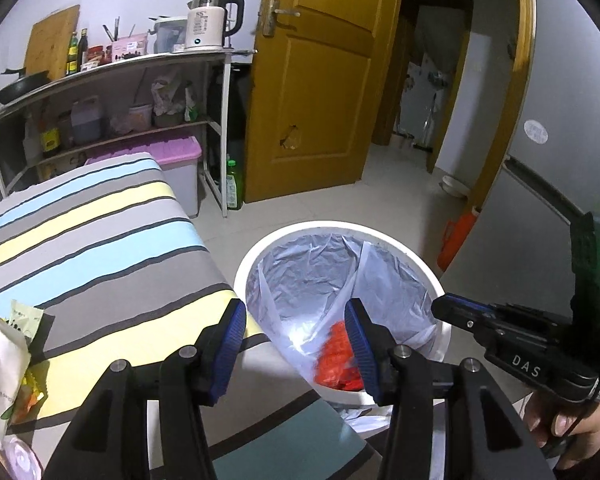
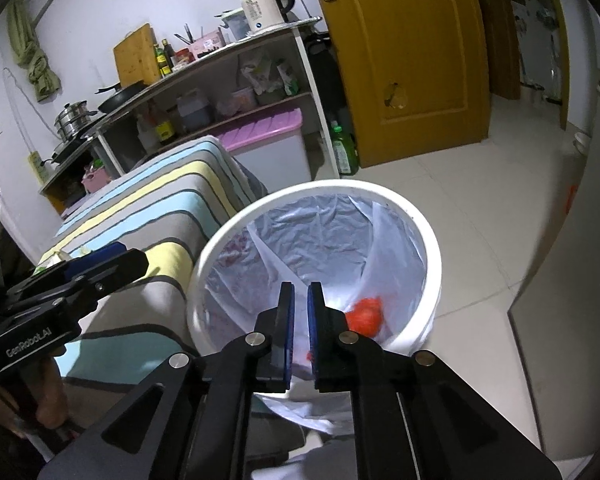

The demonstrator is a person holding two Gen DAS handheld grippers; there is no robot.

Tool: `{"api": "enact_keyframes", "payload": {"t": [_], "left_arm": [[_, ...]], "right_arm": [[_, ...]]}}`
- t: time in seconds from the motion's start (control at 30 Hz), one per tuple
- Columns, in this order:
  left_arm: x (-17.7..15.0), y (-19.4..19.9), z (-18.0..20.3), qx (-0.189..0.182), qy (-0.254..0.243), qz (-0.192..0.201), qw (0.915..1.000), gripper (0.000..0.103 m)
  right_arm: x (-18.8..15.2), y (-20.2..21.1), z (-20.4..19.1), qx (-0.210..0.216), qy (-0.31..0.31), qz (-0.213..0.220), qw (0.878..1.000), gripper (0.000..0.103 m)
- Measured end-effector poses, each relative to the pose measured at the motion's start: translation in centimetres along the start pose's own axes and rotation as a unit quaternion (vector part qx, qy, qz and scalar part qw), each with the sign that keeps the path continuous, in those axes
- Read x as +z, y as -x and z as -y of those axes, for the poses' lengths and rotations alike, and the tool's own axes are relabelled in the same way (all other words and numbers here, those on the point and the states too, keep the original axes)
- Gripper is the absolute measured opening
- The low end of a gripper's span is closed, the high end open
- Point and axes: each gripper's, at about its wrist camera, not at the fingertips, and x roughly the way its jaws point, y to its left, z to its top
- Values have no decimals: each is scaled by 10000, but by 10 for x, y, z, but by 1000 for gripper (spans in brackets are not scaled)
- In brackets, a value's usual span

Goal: Collect trash
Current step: 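Move the left gripper back over the table toward the clear cup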

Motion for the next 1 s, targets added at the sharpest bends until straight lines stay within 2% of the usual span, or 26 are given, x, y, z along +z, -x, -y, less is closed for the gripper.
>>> {"api": "enact_keyframes", "payload": {"t": [0.13,0.3,0.7,1.0], "left_arm": [[-1,17,-6,24,119,164,9998,51],[-5,49,-19,187,272,440,9985,51],[-22,119,-53,662,556,885,9923,51],[-43,161,-81,1064,818,1048,9854,51]], "right_arm": [[3,11,-14,67,168,118,9998,20],[6,25,-37,165,400,276,9987,28],[-1,38,-99,529,1008,348,9929,28],[-12,40,-143,899,1368,293,9861,28]]}}
